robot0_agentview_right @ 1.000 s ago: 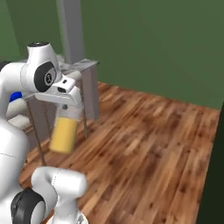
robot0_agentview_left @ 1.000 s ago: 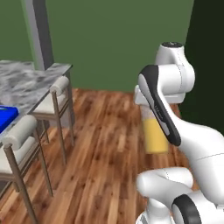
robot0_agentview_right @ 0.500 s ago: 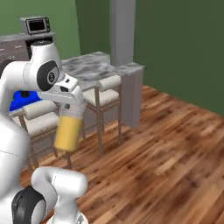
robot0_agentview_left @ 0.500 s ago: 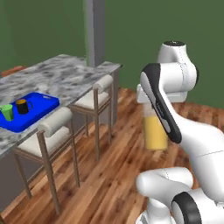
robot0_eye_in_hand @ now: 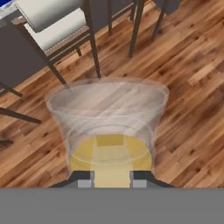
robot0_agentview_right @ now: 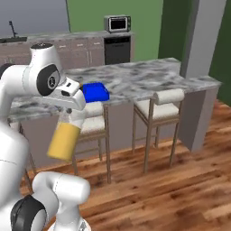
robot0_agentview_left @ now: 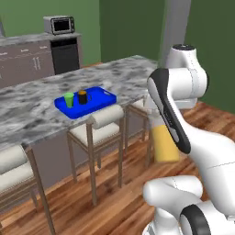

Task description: There is a tray on the dining counter. Grab the cup, mug, and pitcher and place them on the tray. The pitcher may be placed next to the tray if it cannot fit the tray.

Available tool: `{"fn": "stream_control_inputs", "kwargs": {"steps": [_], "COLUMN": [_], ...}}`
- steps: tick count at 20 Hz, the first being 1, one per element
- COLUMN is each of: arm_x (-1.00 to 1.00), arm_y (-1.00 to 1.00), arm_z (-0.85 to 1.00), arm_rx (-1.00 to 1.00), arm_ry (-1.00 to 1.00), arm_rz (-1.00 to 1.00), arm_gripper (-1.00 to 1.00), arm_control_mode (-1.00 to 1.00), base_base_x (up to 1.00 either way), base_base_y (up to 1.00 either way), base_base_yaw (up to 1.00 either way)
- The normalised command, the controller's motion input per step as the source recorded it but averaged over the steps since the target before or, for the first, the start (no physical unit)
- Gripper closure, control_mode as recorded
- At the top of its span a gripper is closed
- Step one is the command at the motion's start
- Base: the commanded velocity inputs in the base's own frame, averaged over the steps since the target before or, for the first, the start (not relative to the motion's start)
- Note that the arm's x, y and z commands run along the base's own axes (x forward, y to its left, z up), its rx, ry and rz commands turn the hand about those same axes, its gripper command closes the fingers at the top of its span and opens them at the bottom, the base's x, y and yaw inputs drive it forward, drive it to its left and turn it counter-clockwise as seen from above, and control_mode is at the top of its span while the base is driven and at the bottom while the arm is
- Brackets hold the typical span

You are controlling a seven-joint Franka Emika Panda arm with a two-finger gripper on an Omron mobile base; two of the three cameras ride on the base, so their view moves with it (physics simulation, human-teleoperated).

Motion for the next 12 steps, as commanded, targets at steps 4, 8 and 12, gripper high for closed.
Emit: {"fn": "stream_control_inputs", "kwargs": {"steps": [4, 8, 12], "arm_x": [0.0, 0.0, 0.0], "arm_y": [0.0, 0.0, 0.0], "arm_z": [0.0, 0.0, 0.0], "arm_rx": [0.0, 0.0, 0.0], "arm_ry": [0.0, 0.0, 0.0], "arm_rz": [0.0, 0.0, 0.0], "arm_gripper": [1.0, 1.0, 1.0], "arm_control_mode": [1.0, 1.0, 1.0], "base_base_x": [0.59, 0.52, 0.46], "base_base_y": [-0.32, -0.54, -0.72], "base_base_yaw": [0.56, 0.55, 0.49]}}
